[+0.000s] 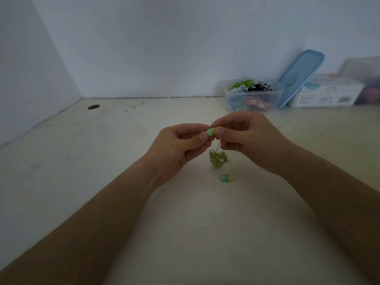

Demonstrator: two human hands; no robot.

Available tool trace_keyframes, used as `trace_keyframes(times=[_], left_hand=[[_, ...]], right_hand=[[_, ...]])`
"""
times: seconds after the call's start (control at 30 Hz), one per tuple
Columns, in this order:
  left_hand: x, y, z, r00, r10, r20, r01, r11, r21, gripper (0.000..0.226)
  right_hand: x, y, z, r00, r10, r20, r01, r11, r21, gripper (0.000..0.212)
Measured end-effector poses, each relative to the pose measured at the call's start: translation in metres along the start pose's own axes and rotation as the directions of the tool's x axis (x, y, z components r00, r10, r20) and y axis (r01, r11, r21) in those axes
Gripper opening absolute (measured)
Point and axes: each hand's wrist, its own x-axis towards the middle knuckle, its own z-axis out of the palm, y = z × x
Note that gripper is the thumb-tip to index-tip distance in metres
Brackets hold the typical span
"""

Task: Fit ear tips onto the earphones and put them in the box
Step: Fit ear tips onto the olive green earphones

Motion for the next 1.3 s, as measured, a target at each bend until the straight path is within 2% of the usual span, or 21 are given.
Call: trace_keyframes(times=[0.2, 0.43, 0.5, 0.57, 0.7, 0.77, 0.83, 0.9, 0.97, 1.07, 1.17, 1.23, 1.3], left_hand=[[-0.002, 0.001, 0.000, 0.999, 0.000, 0.034, -0.002, 0.998, 0.057, 0.025], [-0.005, 0.004, 0.004, 0.983, 0.154, 0.096, -0.176, 0.937, 0.303, 0.029], [-0.006, 0.004, 0.005, 0.975, 0.197, 0.100, -0.220, 0.907, 0.359, 0.028], [-0.005, 0.004, 0.005, 0.971, 0.225, 0.087, -0.241, 0.891, 0.385, 0.025], [-0.002, 0.001, 0.004, 0.972, 0.233, 0.044, -0.230, 0.882, 0.412, 0.021], [-0.001, 0.000, 0.004, 0.964, 0.264, 0.040, -0.251, 0.840, 0.482, 0.019], [0.000, -0.002, 0.002, 0.946, 0.317, 0.065, -0.283, 0.717, 0.637, 0.017], [-0.001, -0.004, 0.001, 0.934, 0.336, 0.118, -0.298, 0.559, 0.774, 0.016], [-0.001, -0.005, 0.001, 0.941, 0.301, 0.157, -0.289, 0.469, 0.835, 0.018], [-0.003, -0.004, 0.002, 0.962, 0.227, 0.148, -0.233, 0.415, 0.880, 0.018], [-0.003, -0.007, 0.001, 0.973, 0.196, 0.126, -0.200, 0.428, 0.882, 0.016], [-0.003, -0.009, -0.001, 0.974, 0.207, 0.094, -0.182, 0.464, 0.867, 0.015], [-0.003, -0.011, -0.001, 0.977, 0.213, 0.025, -0.143, 0.557, 0.818, 0.015]], right_hand=[[-0.001, -0.003, -0.008, 0.997, 0.040, 0.061, -0.038, 0.999, -0.036, 0.026], [0.000, -0.003, -0.008, 0.999, 0.042, 0.000, -0.042, 0.999, -0.007, 0.022], [0.000, -0.003, -0.009, 0.999, 0.030, -0.019, -0.031, 0.997, -0.074, 0.018], [0.001, -0.003, -0.009, 0.999, 0.002, -0.044, -0.012, 0.977, -0.213, 0.012], [0.002, -0.003, -0.011, 0.996, -0.053, -0.066, 0.008, 0.836, -0.549, 0.016], [0.001, -0.004, -0.012, 1.000, 0.016, -0.016, -0.022, 0.737, -0.675, 0.027], [-0.002, -0.006, -0.011, 0.985, 0.158, 0.066, -0.044, 0.609, -0.792, 0.048], [-0.005, -0.007, -0.009, 0.958, 0.253, 0.136, -0.004, 0.487, -0.873, 0.063], [-0.007, -0.008, -0.007, 0.959, 0.238, 0.155, 0.034, 0.447, -0.894, 0.059], [-0.006, -0.007, -0.007, 0.972, 0.183, 0.146, 0.050, 0.450, -0.892, 0.039], [-0.005, -0.001, -0.007, 0.983, 0.147, 0.113, 0.026, 0.494, -0.869, 0.022], [-0.004, 0.001, -0.007, 0.988, 0.138, 0.076, -0.017, 0.573, -0.820, 0.017], [-0.005, 0.001, -0.007, 0.986, 0.165, 0.038, -0.093, 0.713, -0.695, 0.015]])
